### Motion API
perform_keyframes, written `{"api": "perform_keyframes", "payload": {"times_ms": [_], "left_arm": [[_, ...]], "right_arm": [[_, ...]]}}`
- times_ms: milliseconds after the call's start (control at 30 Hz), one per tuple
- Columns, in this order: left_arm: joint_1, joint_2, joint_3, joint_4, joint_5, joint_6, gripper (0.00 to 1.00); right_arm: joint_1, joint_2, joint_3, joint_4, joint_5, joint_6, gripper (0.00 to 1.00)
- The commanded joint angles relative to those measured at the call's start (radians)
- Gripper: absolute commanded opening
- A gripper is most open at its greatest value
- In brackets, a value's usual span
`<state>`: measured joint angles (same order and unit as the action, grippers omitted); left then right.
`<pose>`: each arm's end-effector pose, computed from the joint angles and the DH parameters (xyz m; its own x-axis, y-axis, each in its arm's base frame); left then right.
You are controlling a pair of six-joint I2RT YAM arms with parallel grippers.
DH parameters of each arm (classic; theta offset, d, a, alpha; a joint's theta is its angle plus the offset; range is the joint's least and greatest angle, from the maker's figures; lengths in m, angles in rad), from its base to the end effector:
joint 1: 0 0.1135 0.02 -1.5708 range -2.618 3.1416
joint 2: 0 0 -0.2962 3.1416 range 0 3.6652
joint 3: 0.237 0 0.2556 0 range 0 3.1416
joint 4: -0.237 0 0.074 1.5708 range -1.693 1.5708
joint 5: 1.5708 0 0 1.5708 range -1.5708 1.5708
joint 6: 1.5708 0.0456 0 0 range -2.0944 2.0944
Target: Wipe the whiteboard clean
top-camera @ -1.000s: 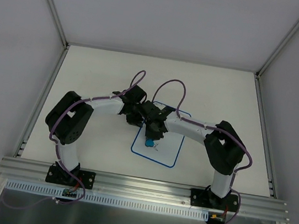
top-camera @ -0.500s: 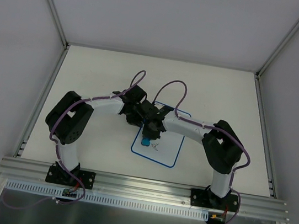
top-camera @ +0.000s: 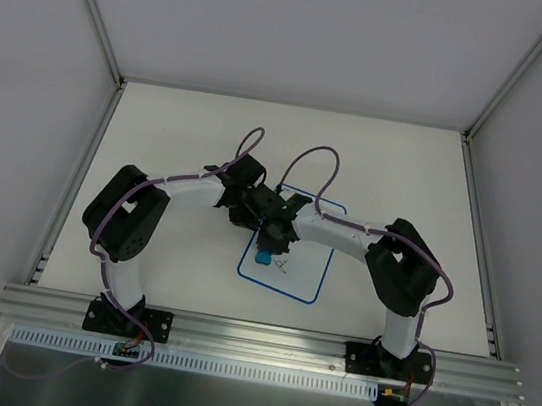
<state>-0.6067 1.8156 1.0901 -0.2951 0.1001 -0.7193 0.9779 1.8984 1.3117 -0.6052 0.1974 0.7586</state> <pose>0.3095 -0.2204 0.1792 -0.9289 -0.1533 -0.3372 -0.0023 0.9127 -0.4086 0.2306 0.3262 0.1961 -0.9083 -0.1409 -0.3938 -0.2037 0.9714 0.1222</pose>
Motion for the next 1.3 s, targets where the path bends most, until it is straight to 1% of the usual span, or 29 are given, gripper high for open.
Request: {"api": "perform_keyframes", "payload": {"times_ms": [0, 133, 300, 433, 500, 633, 667, 833, 1000, 1100, 1267], "left_arm": [[0.01, 0.034, -0.024, -0.078, -0.033, -0.012, 0.0], [0.013, 0.03, -0.029, -0.078, -0.034, -0.012, 0.0], [0.016, 0.028, -0.029, -0.078, -0.03, -0.015, 0.0], [0.018, 0.025, -0.021, -0.078, -0.03, -0.014, 0.0], [0.018, 0.024, -0.019, -0.078, -0.03, -0.014, 0.0], [0.018, 0.025, -0.019, -0.076, -0.023, -0.014, 0.0], [0.018, 0.024, -0.019, -0.078, -0.023, -0.014, 0.0], [0.018, 0.013, -0.025, -0.078, -0.023, -0.014, 0.0], [0.016, 0.01, -0.027, -0.076, -0.014, -0.016, 0.0], [0.016, 0.008, -0.029, -0.076, -0.016, -0.014, 0.0], [0.016, 0.005, -0.032, -0.078, -0.014, -0.012, 0.0]], "right_arm": [[0.004, 0.016, -0.028, -0.189, 0.06, -0.011, 0.0], [0.002, -0.03, -0.068, -0.235, 0.086, -0.034, 0.0], [-0.004, -0.126, -0.187, -0.272, 0.128, -0.035, 0.0], [-0.013, -0.211, -0.285, -0.272, 0.154, -0.013, 0.0], [-0.016, -0.239, -0.299, -0.269, 0.165, -0.013, 0.0], [-0.012, -0.211, -0.26, -0.228, 0.148, -0.045, 0.0], [-0.008, -0.197, -0.228, -0.219, 0.139, -0.056, 0.0], [0.028, -0.086, -0.129, -0.119, 0.064, -0.12, 0.0], [0.061, 0.005, -0.017, -0.079, 0.022, -0.206, 0.0], [0.071, 0.034, 0.006, -0.026, -0.01, -0.257, 0.0], [0.076, 0.07, 0.047, -0.019, -0.044, -0.33, 0.0]]}}
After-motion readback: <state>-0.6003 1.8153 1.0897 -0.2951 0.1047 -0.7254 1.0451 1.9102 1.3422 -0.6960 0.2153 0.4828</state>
